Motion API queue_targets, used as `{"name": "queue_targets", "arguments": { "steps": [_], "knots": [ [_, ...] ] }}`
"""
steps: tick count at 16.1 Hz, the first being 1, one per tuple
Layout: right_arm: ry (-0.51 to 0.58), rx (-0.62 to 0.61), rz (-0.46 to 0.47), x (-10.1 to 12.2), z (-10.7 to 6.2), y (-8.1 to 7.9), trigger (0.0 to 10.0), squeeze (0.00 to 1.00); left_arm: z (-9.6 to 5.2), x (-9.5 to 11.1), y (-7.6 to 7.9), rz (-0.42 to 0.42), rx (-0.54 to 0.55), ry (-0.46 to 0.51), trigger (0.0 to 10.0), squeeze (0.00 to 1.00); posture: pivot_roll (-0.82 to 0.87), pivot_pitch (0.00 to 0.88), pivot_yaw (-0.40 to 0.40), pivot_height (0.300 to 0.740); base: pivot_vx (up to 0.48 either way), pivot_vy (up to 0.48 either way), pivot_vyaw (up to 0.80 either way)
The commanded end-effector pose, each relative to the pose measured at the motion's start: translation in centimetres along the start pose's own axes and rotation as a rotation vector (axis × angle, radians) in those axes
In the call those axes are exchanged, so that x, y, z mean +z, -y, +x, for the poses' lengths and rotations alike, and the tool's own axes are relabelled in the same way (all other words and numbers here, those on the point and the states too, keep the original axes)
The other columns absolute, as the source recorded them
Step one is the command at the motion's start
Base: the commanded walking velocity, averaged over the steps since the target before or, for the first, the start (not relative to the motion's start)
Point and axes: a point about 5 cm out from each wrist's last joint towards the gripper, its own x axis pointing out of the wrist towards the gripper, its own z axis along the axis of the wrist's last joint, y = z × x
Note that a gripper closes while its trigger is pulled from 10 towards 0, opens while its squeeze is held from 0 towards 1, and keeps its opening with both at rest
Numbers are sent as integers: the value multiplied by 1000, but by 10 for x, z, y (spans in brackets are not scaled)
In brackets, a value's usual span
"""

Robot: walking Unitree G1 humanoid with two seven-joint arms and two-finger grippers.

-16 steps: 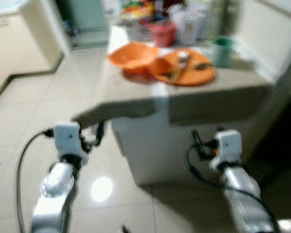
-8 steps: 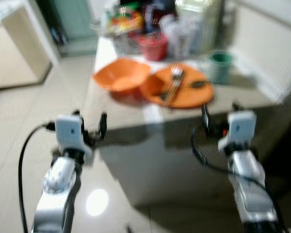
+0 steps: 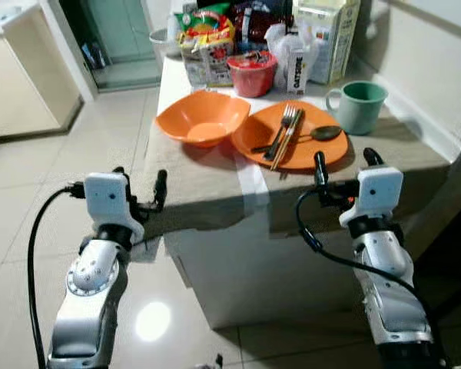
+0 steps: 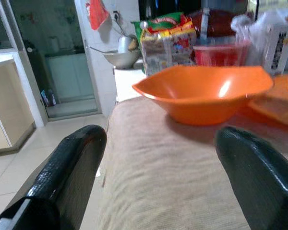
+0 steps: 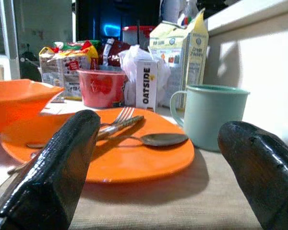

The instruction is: Setting the table

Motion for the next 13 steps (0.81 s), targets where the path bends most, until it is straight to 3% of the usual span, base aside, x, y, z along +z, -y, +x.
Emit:
{"name": "queue_targets", "arguments": {
  "steps": [1,8,13],
  "knots": [
    [-47,-4,23,-8,-3,0,10000,0,-1,1,-7,-30,29,-7,10000,0,-116,12,112,740,0,0,0],
    [-116,95,29,-23,-9,-10,10000,0,-2,-11,-13,-58,51,-39,10000,0,-140,18,83,740,0,0,0],
    [-117,131,-4,-21,0,0,10000,0,-4,-21,-5,-97,79,-44,10000,0,-139,8,29,740,0,0,0]
  ]
}}
